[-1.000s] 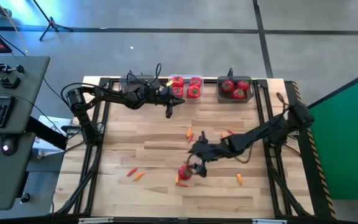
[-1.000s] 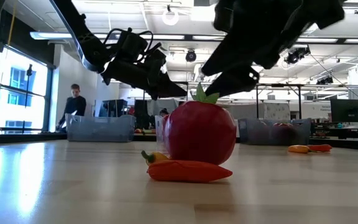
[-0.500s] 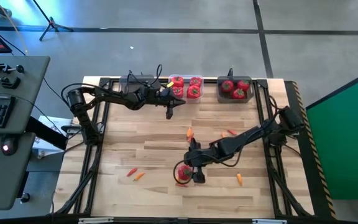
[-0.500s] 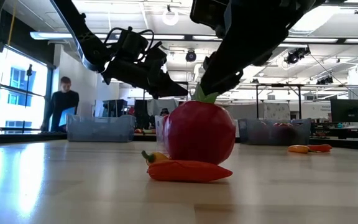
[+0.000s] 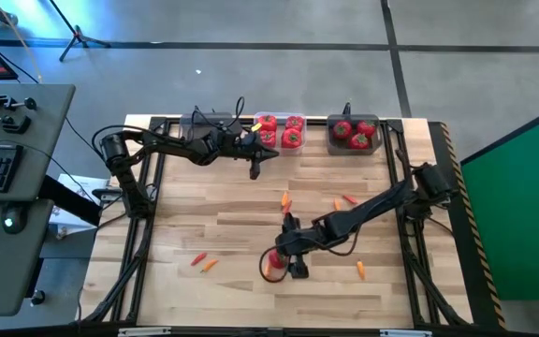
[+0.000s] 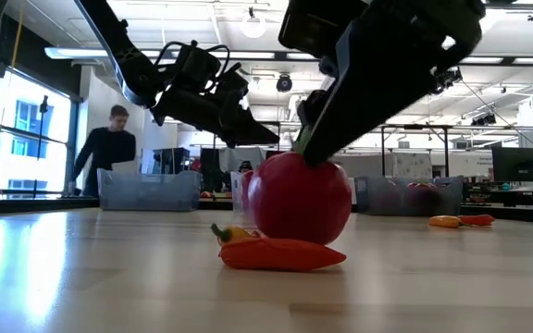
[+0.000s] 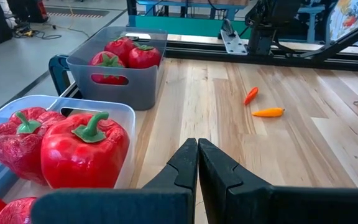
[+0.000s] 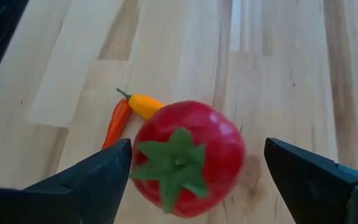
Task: Sort produce into baskets
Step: Put the red tomato into the right black bin
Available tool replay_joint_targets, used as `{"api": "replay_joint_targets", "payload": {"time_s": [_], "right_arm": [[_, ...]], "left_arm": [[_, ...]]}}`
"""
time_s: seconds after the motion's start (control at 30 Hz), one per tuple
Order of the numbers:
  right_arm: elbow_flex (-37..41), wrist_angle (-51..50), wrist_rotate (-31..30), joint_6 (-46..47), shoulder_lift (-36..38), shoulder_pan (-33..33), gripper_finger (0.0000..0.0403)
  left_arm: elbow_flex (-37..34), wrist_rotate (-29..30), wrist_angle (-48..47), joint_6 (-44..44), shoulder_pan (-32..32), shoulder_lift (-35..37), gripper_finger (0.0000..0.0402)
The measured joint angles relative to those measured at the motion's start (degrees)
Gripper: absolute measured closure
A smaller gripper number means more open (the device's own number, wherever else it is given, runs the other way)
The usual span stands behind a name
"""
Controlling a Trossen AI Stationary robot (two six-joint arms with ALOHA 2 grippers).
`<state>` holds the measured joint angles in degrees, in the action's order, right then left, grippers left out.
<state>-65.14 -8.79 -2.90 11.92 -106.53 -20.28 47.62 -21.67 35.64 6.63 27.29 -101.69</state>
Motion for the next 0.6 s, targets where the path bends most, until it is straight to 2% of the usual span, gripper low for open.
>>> {"api": "replay_joint_targets", "payload": {"time_s": [0.43, 0.6], "right_arm": [[0.0, 0.9, 0.4, 0.0, -3.5, 0.4, 0.0047], [0.0, 0.4, 0.4, 0.5, -2.9, 1.7, 0.0082]], "left_arm": [[0.0, 0.0, -1.0, 0.0, 0.0, 0.0, 0.0401], [0.0, 0.0, -1.2, 0.2, 0.4, 0.0, 0.0402]]}}
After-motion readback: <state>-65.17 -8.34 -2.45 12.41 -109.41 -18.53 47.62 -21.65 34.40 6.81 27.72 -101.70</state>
